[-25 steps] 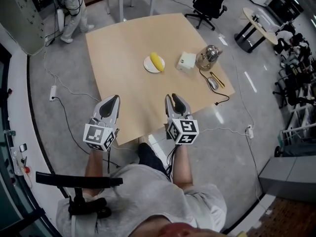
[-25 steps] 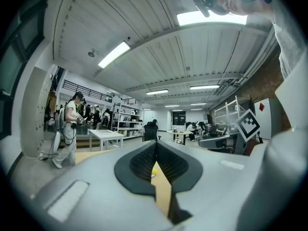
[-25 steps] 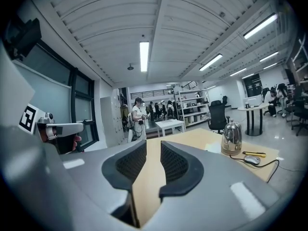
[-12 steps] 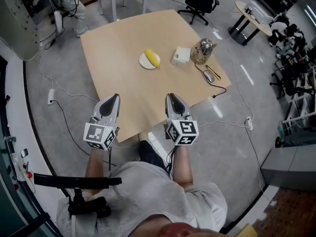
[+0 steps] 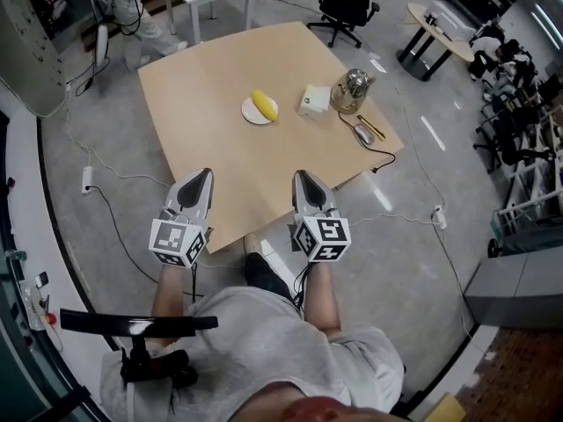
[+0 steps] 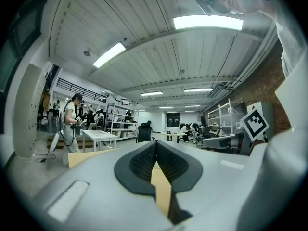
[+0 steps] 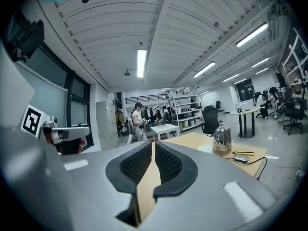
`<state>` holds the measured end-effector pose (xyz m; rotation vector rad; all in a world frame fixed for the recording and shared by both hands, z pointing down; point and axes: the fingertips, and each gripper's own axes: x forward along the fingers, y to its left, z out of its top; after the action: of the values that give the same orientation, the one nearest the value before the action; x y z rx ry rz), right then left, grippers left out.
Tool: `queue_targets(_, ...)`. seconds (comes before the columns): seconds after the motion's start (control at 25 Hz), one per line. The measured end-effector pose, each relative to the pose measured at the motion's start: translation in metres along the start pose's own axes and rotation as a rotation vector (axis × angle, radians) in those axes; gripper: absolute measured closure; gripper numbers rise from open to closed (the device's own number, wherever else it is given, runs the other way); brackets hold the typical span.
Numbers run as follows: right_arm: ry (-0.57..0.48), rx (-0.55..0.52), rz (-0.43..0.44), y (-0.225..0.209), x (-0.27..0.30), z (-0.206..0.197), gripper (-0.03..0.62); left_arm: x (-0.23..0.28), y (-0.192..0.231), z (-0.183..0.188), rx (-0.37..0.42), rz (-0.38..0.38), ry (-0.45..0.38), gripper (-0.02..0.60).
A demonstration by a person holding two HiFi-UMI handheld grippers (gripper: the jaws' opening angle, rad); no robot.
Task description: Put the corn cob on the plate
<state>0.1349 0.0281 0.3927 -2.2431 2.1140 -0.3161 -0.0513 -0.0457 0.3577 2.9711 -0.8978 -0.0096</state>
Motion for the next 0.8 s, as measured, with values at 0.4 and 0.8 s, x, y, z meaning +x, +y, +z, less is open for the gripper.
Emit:
queue_targets(0.4,-0.031,-0.020,-0.017,0.011,-0.034,0.004,0.584,-0.019,-0.019,0.010,0.014,-0.022,-0.026,0.561)
queue_targets(0.8,-0.048,-0.007,-0.024,0.013,-0.046,0.004,0.586,-0.025,-0.020,0.006,0.023,-0.022,-0.019,0.561)
